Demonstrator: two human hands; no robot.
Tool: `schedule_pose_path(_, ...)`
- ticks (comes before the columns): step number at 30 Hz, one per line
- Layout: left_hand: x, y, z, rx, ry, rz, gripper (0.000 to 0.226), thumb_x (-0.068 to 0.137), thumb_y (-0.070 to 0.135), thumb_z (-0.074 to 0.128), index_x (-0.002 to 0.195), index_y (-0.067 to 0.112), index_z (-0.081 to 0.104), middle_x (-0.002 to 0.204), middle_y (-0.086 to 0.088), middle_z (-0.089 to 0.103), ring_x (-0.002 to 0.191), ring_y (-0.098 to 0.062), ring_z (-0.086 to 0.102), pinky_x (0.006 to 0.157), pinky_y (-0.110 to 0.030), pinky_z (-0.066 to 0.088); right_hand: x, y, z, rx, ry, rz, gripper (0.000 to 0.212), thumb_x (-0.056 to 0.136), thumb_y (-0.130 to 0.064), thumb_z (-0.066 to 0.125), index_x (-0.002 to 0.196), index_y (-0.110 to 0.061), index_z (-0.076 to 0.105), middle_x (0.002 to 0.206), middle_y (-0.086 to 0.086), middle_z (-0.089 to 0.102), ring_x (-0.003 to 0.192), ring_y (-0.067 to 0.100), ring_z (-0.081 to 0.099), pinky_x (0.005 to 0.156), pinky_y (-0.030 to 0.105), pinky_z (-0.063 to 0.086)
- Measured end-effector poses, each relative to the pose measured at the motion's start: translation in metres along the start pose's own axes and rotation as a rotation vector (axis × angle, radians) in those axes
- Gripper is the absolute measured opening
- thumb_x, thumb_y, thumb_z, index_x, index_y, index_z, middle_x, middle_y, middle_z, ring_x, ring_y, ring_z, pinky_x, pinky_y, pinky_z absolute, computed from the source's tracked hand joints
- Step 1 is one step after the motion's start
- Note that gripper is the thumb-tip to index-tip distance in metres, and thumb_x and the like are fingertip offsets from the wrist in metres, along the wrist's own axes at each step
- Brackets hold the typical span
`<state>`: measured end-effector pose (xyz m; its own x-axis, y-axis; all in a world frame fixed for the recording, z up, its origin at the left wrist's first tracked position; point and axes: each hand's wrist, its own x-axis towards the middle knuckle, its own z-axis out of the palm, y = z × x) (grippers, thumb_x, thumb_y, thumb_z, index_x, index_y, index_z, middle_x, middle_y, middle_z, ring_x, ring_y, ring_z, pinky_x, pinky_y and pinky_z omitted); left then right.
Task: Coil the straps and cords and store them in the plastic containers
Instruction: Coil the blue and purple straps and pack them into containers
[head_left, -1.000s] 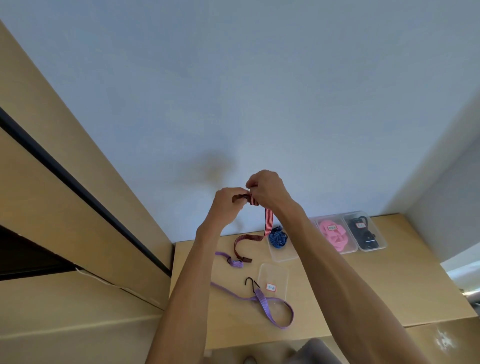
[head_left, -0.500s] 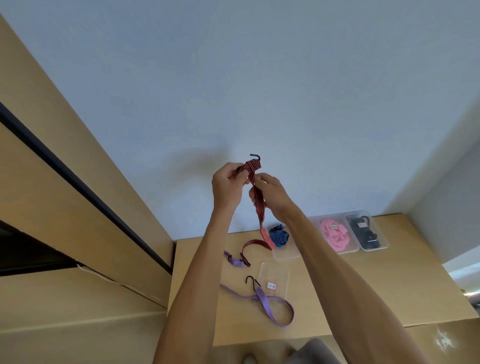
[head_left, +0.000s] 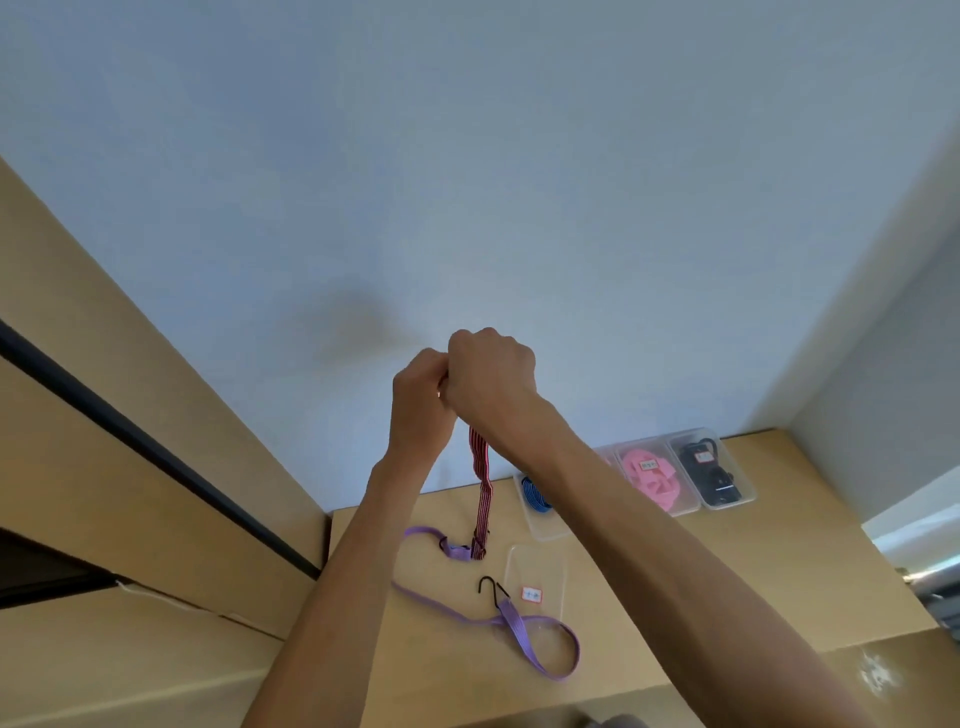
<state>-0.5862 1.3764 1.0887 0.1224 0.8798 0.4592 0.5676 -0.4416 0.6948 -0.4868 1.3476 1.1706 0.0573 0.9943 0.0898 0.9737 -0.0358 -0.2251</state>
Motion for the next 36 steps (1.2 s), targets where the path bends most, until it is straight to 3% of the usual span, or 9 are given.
schedule_pose_path(4, -0.030, -0.011, 0.006, -0.106, 0.063, -0.044, 0.046, 0.078, -0.006, 0.058, 0.071, 0.039, 0.053, 0.071, 0.019, 0.054, 0.066, -0.002, 0.049, 0.059, -0.012, 0.035, -0.013, 0.000, 0.014, 0.045, -0.054, -0.034, 0.032, 0.085, -0.014, 0.065, 0.071, -0.013, 0.037, 0.075, 0.000, 0.037, 0.063, 0.021, 0.045, 0.054, 0.028, 0.031)
schedule_pose_path(7, -0.043, -0.021, 0.005, -0.145, -0.027, -0.038, 0.033, 0.080, -0.013, 0.062, 0.081, 0.020, 0.069, 0.082, 0.009, 0.064, 0.075, -0.002, 0.058, 0.069, -0.010, 0.043, -0.012, 0.010, 0.018, 0.171, -0.066, -0.041, 0.010, 0.085, -0.003, 0.058, 0.095, -0.006, 0.058, 0.087, 0.006, 0.051, 0.080, 0.028, 0.059, 0.064, 0.032, 0.041)
schedule_pose_path(12, -0.047, -0.019, 0.004, -0.508, -0.168, -0.445, 0.007, 0.082, 0.016, 0.068, 0.083, 0.019, 0.075, 0.083, 0.005, 0.075, 0.079, -0.008, 0.068, 0.078, -0.028, 0.051, 0.004, 0.035, 0.016, 0.460, -0.230, -0.031, 0.031, 0.082, 0.006, 0.053, 0.098, -0.011, 0.073, 0.106, 0.007, 0.068, 0.091, 0.024, 0.066, 0.073, 0.032, 0.055)
schedule_pose_path(17, -0.036, -0.021, -0.001, -0.500, -0.133, -0.496, 0.050, 0.081, -0.004, 0.073, 0.128, 0.011, 0.062, 0.092, -0.006, 0.074, 0.087, -0.016, 0.072, 0.082, -0.027, 0.058, 0.011, 0.058, 0.026, 0.679, -0.307, 0.018, 0.020, 0.083, 0.002, 0.062, 0.094, -0.013, 0.071, 0.091, 0.011, 0.072, 0.082, 0.026, 0.072, 0.072, 0.036, 0.058)
schedule_pose_path(20, -0.026, -0.017, 0.001, -0.381, 0.134, -0.516, 0.036, 0.083, 0.001, 0.075, 0.118, 0.005, 0.070, 0.098, -0.007, 0.074, 0.092, -0.018, 0.071, 0.088, -0.030, 0.058, 0.010, 0.064, 0.044, 0.903, -0.111, 0.255, 0.016, 0.085, 0.001, 0.059, 0.093, -0.010, 0.067, 0.085, 0.011, 0.072, 0.067, 0.020, 0.074, 0.052, 0.021, 0.052)
schedule_pose_path(22, -0.020, -0.011, 0.004, -0.338, 0.214, -0.453, 0.024, 0.084, 0.002, 0.074, 0.108, 0.004, 0.074, 0.095, -0.004, 0.075, 0.089, -0.013, 0.071, 0.085, -0.027, 0.058, 0.008, 0.062, 0.055, 1.062, -0.168, 0.361, 0.015, 0.086, 0.002, 0.057, 0.092, -0.008, 0.067, 0.083, 0.014, 0.071, 0.062, 0.019, 0.071, 0.053, 0.021, 0.053)
schedule_pose_path(28, -0.013, -0.009, 0.012, -0.020, 0.123, -0.324, 0.005, 0.095, 0.005, 0.059, 0.095, 0.009, 0.056, 0.094, -0.006, 0.065, 0.078, -0.027, 0.065, 0.065, -0.036, 0.051, 0.006, 0.056, 0.067, 1.130, -0.359, 0.327, 0.025, 0.083, 0.007, 0.048, 0.088, -0.005, 0.069, 0.080, 0.012, 0.065, 0.070, 0.017, 0.072, 0.067, 0.028, 0.054)
schedule_pose_path(31, -0.011, -0.013, 0.011, -0.141, -0.010, -0.390, 0.021, 0.093, 0.001, 0.056, 0.083, 0.013, 0.044, 0.083, -0.010, 0.062, 0.065, -0.026, 0.067, 0.051, -0.021, 0.042, 0.007, 0.055, 0.070, 1.128, -0.287, 0.318, 0.025, 0.085, 0.005, 0.044, 0.087, -0.005, 0.067, 0.080, 0.010, 0.067, 0.062, 0.015, 0.071, 0.064, 0.028, 0.054)
schedule_pose_path(36, -0.004, -0.010, 0.005, -0.661, -0.101, -0.627, 0.014, 0.074, 0.000, 0.059, 0.065, 0.010, 0.064, 0.068, -0.004, 0.065, 0.073, -0.023, 0.064, 0.073, -0.032, 0.052, 0.008, 0.057, 0.078, 1.073, -0.159, 0.331, 0.026, 0.085, -0.001, 0.047, 0.094, -0.001, 0.071, 0.073, 0.009, 0.068, 0.059, 0.017, 0.065, 0.064, 0.032, 0.049)
